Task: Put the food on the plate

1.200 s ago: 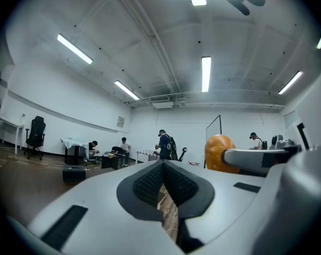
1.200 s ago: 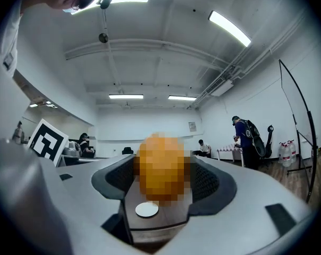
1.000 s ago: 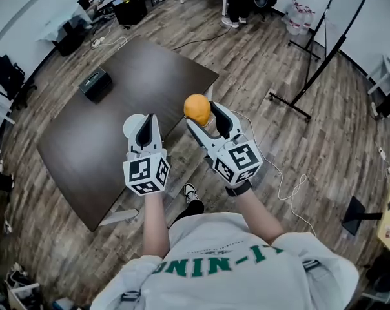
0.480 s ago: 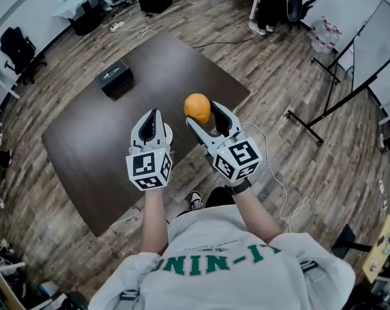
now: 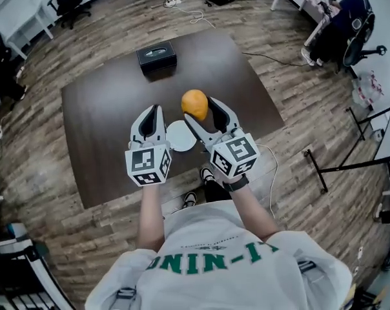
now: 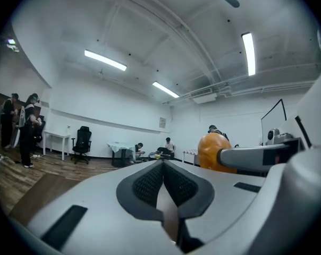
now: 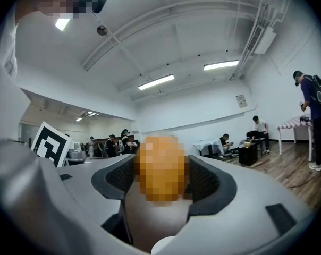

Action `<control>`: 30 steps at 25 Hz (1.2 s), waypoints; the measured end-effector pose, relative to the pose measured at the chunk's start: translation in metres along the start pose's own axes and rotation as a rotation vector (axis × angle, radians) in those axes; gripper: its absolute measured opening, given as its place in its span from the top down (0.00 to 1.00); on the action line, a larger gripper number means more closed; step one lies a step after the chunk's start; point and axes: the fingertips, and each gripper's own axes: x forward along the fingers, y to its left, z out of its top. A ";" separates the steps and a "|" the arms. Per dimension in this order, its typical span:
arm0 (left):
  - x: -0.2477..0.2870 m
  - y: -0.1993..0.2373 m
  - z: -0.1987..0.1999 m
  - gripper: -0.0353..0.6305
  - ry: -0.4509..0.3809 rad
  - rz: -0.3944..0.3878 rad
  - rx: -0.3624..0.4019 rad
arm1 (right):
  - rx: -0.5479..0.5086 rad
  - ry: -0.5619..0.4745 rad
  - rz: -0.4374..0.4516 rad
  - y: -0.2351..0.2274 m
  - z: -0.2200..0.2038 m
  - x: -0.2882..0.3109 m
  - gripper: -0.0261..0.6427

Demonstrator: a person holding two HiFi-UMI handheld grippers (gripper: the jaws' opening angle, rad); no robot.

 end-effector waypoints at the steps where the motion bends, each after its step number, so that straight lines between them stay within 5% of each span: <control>1: 0.004 0.007 0.001 0.93 0.000 0.024 0.001 | -0.001 0.008 0.025 -0.001 0.000 0.010 0.50; 10: 0.035 0.033 -0.011 0.93 0.012 0.168 -0.034 | 0.005 0.069 0.177 -0.028 -0.010 0.070 0.50; 30: 0.054 0.057 -0.069 0.93 0.081 0.250 -0.106 | 0.025 0.295 0.282 -0.047 -0.104 0.123 0.50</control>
